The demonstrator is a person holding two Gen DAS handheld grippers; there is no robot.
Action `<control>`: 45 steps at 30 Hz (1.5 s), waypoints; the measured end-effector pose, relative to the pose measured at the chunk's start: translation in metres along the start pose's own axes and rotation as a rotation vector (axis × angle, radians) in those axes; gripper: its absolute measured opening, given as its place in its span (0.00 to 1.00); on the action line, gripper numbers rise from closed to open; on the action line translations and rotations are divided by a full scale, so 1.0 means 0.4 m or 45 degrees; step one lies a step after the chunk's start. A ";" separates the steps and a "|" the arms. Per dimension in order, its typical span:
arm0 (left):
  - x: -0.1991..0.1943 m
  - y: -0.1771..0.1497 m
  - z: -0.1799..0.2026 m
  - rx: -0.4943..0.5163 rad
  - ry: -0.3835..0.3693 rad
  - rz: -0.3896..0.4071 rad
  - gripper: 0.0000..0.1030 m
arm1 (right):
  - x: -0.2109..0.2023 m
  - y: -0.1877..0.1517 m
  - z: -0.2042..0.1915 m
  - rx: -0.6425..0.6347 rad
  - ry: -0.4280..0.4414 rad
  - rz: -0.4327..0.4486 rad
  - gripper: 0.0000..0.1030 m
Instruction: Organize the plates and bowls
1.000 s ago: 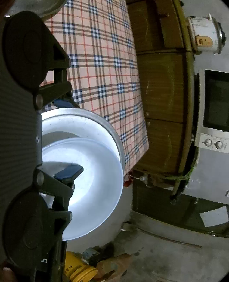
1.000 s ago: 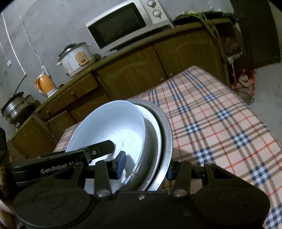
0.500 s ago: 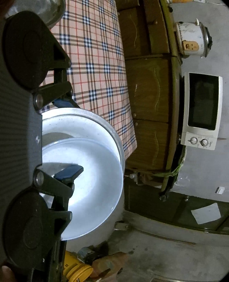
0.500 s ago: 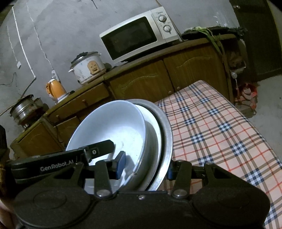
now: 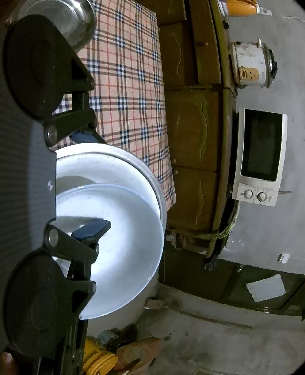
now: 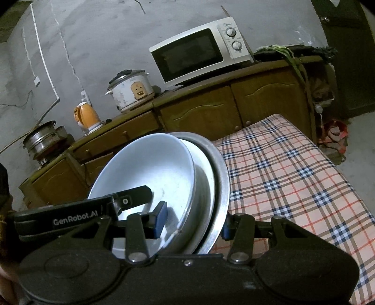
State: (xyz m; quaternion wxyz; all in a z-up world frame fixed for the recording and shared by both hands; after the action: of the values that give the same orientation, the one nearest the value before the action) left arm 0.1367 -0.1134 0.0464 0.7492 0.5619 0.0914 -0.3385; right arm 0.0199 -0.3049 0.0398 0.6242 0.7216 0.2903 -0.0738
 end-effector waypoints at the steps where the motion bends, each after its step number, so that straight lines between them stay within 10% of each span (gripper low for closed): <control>1: -0.005 -0.001 -0.003 -0.001 0.003 0.002 0.63 | -0.002 -0.001 -0.004 -0.002 0.003 -0.001 0.54; 45: -0.106 -0.026 -0.095 -0.060 0.128 0.047 0.63 | -0.012 -0.045 -0.167 -0.076 0.130 -0.024 0.54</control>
State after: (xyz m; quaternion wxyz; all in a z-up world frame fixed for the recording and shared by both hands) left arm 0.1076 -0.0633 0.0468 0.7627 0.5620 0.1266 -0.2938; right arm -0.0103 -0.2424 0.0406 0.6292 0.7026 0.3307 -0.0341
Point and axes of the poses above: each gripper's, at about its wrist camera, not at the fingertips, and x roughly the way its jaws point, z to its right, y to its top, the point moved 9 cm from there along x, roughly the way its jaws point, and after that the axes turned 14 degrees about -x, right-handed, at the moved point
